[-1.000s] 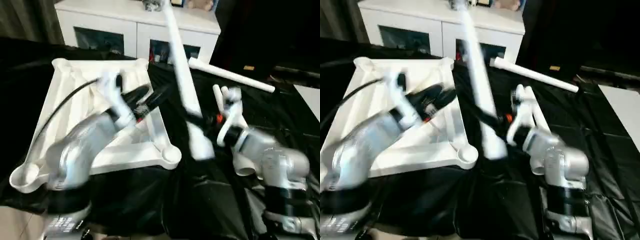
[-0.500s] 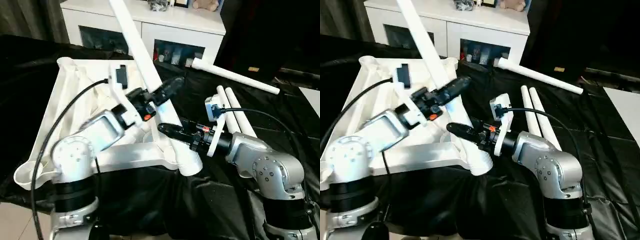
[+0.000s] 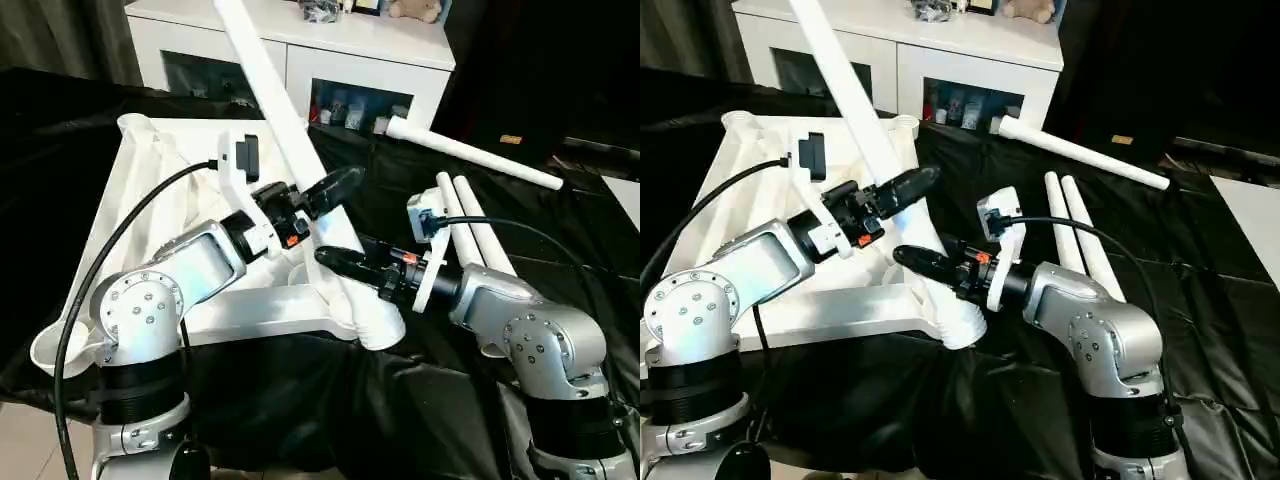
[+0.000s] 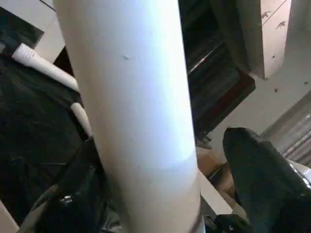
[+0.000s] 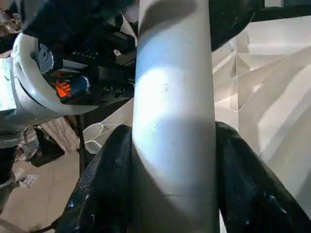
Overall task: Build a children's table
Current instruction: Pick table leg
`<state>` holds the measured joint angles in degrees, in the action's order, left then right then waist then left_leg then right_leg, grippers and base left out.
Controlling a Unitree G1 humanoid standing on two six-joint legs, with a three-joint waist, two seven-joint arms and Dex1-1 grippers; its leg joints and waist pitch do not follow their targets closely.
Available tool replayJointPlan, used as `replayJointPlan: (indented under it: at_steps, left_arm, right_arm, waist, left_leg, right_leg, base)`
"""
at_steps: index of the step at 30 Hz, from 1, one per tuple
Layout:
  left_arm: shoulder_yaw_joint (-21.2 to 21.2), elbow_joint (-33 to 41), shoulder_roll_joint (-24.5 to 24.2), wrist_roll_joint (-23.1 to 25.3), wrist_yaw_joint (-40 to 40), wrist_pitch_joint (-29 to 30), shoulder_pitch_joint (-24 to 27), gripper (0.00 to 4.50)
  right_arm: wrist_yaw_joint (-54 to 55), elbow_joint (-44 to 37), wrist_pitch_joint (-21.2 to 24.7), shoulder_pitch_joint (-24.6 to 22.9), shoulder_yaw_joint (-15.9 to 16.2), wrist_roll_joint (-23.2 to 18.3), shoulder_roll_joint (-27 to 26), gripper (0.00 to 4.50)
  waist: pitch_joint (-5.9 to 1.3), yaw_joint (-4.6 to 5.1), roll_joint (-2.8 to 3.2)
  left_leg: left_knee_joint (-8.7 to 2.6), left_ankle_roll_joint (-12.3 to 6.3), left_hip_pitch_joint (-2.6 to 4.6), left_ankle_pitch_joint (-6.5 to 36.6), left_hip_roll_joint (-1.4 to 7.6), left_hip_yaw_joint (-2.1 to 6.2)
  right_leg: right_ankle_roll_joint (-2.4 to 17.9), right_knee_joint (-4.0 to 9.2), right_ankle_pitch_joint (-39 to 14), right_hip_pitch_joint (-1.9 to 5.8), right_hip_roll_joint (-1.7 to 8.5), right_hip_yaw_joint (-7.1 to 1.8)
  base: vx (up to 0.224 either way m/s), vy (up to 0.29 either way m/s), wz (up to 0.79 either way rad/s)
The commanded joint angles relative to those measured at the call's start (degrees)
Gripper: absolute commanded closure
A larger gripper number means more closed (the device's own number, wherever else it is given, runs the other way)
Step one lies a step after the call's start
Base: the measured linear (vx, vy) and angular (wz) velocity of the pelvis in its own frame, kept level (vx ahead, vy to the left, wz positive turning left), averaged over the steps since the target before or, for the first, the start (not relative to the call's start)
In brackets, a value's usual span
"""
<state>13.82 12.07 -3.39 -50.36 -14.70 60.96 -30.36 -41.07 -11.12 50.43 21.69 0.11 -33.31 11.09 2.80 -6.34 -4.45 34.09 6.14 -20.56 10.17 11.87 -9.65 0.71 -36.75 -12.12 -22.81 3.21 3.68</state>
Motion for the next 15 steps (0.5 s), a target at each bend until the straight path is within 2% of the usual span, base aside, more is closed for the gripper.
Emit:
replayJointPlan:
  at_steps: [1, 4, 13, 15]
  left_arm:
    - [-0.3, 0.2, -0.1, -0.6, 1.0, -0.6, -1.1, 1.2]
    - [0.2, -0.2, 0.1, -0.5, 1.3, -1.2, -1.5, 1.31]
    - [-0.6, -0.4, -1.1, -0.2, 0.1, -1.6, -1.4, 2.12]
    - [-0.8, -0.3, -1.3, -0.2, -0.1, -1.7, -1.3, 2.14]
  right_arm:
    - [0.9, -0.4, -1.3, 0.3, -0.2, 0.6, 0.7, 2.67]
    - [1.1, -0.2, -1.6, 0.3, 0.0, 0.6, 0.8, 2.67]
    - [1.8, 0.2, -3.1, 0.5, 1.2, 1.3, 1.0, 2.67]
    - [1.8, 0.3, -3.3, 0.6, 1.3, 1.4, 1.0, 2.67]
  waist:
    - [-3.2, 0.05, 0.69]
    - [-3.2, 0.01, 0.77]
    - [-3.17, 0.07, 0.77]
    - [-3.16, 0.1, 0.76]
  left_leg:
    - [-3.9, 1.49, 0.15, 9.3, 0.98, 0.31]
    - [-3.89, 1.49, 0.12, 9.2, 0.97, 0.31]
    - [-3.95, 1.68, 0.16, 9.6, 0.98, 0.32]
    - [-3.95, 1.63, 0.2, 9.9, 0.97, 0.29]
  right_leg:
    - [4.6, 5.35, -10.5, 3.04, 3.74, -2.88]
    - [4.5, 5.38, -10.5, 3.04, 3.76, -2.92]
    - [4.4, 5.43, -10.9, 2.95, 3.72, -2.88]
    - [4.3, 5.48, -11.2, 2.91, 3.74, -2.9]
  base:
    - [0.0, 0.0, 0.0]
    - [0.0, 0.0, 0.0]
    - [0.0, 0.0, 0.0]
    - [0.0, 0.0, 0.0]
